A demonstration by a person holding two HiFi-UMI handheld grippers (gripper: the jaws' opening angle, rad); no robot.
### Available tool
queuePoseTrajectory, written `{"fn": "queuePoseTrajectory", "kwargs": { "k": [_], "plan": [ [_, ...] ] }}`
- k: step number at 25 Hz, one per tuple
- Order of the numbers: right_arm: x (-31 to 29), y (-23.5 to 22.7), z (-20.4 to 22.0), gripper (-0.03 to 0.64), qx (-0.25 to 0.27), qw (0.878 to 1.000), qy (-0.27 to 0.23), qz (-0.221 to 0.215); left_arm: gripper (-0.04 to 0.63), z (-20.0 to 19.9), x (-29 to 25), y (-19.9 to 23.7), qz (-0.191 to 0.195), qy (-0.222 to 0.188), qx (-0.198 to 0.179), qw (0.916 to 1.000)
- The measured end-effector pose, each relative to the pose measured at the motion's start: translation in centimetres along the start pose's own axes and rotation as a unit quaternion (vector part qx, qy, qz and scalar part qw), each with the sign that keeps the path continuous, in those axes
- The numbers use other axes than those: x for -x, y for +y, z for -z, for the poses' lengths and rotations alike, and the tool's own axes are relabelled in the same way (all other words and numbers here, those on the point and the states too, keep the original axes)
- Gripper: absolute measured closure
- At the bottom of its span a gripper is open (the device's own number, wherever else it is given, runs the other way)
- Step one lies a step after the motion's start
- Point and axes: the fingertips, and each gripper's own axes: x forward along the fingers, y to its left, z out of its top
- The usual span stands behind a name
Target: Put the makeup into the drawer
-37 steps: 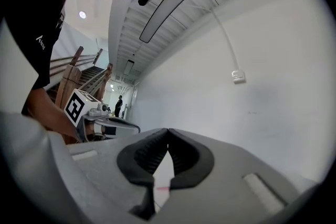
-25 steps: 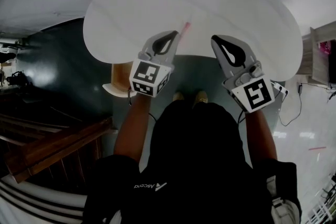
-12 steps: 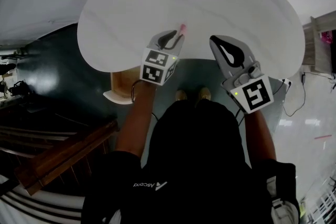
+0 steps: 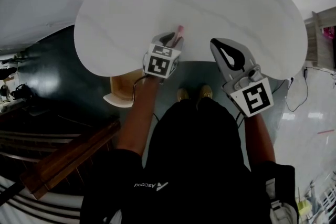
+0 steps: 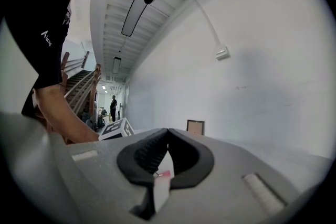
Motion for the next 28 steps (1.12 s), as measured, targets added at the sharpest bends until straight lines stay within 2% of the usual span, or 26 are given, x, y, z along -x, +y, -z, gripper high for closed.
{"fn": "queuePoseTrajectory", "kwargs": {
  "k": [7,12,18,24,28],
  "plan": [
    [0.6,-0.6,1.0,0.614,-0.009,1.0,0.01,0.009,0.488,1.6,-1.0,0.1,0.004,0.031,0.018,0.9994],
    [0.9,-0.5,1.3,0.614,-0.01,1.0,0.01,0.01,0.539,1.6,-1.0,0.5,-0.003,0.028,0.021,0.9994],
    [1.0,-0.4,1.4,0.614,-0.013,1.0,0.011,0.009,0.541,1.4,-0.9,0.4,-0.011,0.016,0.017,0.9997],
    [1.2,0.1,0.9,0.614,-0.015,1.0,0.003,-0.002,0.541,-1.0,1.9,-0.2,-0.025,-0.064,0.022,0.9974],
    [1.3,1.4,0.4,0.614,-0.014,1.0,-0.004,-0.018,0.541,-3.1,5.9,-1.1,-0.035,-0.137,0.028,0.9896]
  ]
}}
